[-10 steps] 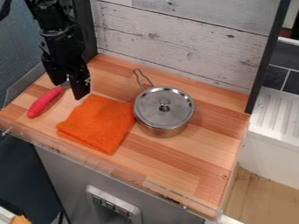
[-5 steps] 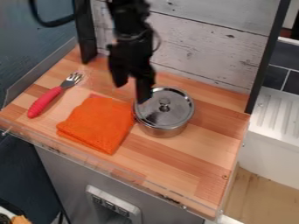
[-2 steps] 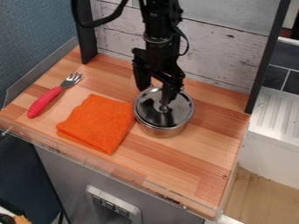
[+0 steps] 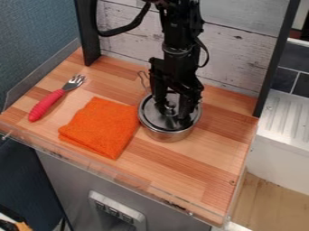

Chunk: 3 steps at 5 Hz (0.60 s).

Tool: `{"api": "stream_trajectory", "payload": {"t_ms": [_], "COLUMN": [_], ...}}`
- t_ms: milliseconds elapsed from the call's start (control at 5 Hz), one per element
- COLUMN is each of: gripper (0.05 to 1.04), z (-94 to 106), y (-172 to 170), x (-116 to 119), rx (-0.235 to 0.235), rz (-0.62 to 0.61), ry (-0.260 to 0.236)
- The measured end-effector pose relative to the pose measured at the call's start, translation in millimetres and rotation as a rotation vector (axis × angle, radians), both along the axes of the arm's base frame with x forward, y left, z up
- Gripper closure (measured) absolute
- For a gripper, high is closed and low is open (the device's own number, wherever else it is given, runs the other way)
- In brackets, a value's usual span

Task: Opens the silver pot and puts its cover on the yellow cloth

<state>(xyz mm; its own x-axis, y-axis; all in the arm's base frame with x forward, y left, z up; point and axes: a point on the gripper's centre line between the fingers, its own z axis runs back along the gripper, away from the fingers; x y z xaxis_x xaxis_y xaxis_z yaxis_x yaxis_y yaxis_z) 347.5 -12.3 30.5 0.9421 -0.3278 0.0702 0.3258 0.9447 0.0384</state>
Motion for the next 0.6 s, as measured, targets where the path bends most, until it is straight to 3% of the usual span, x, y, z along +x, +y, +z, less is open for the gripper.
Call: {"api": "stream_trajectory", "payload": {"t_ms": [400,600], "gripper": [0.712,0.803], "z": [-1.4,-0.4], "y": [-0.5,-0.2], "x": [3.1,3.3], "rx": [0.017,0.023], "rz": [0.007,0.001], "ry": [0.0,0.006]}}
